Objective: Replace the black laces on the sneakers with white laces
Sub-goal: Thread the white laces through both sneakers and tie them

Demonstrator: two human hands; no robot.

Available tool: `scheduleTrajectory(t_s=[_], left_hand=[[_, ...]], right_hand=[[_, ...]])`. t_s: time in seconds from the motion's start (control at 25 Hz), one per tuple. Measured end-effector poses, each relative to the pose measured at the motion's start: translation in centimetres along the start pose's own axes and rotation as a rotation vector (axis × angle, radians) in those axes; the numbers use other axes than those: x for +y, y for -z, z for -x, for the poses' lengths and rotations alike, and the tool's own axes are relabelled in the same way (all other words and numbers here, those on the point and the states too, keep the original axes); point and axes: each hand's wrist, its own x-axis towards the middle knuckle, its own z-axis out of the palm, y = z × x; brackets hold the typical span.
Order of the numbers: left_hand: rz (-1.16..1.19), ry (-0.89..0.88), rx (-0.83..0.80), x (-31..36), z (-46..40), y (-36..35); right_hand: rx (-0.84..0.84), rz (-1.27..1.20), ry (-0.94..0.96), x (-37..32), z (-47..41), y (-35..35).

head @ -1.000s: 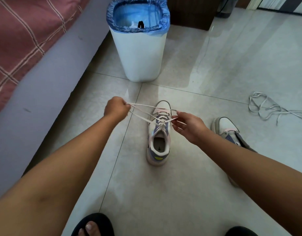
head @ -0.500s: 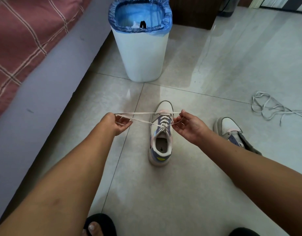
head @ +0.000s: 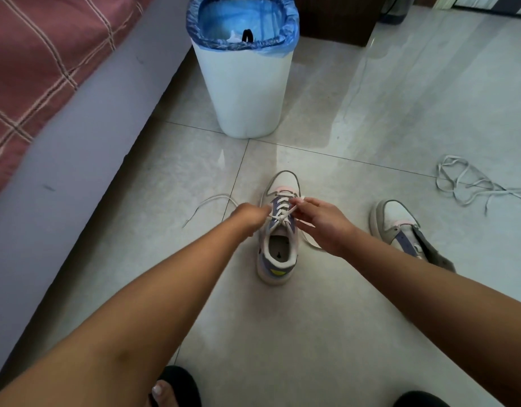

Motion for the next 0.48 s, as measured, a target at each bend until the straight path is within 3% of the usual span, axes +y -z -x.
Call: scheduleTrajectory(t_s=[0.12, 0.32, 0.48], left_hand=[[0.176, 0.008, 0.048, 0.4, -0.9, -1.0], [0.996, -0.093, -0.14, -0.1, -0.3, -0.8], [1.158, 0.023, -0.024, -1.3, -0.2, -0.7]], right_hand=[[0.028, 0.015, 0.025, -0.1, 0.0, -0.4], [0.096, -0.256, -0.092, 0.6, -0.7, -0.4], [0.186, -0.378, -0.12, 1.3, -1.1, -0.5]])
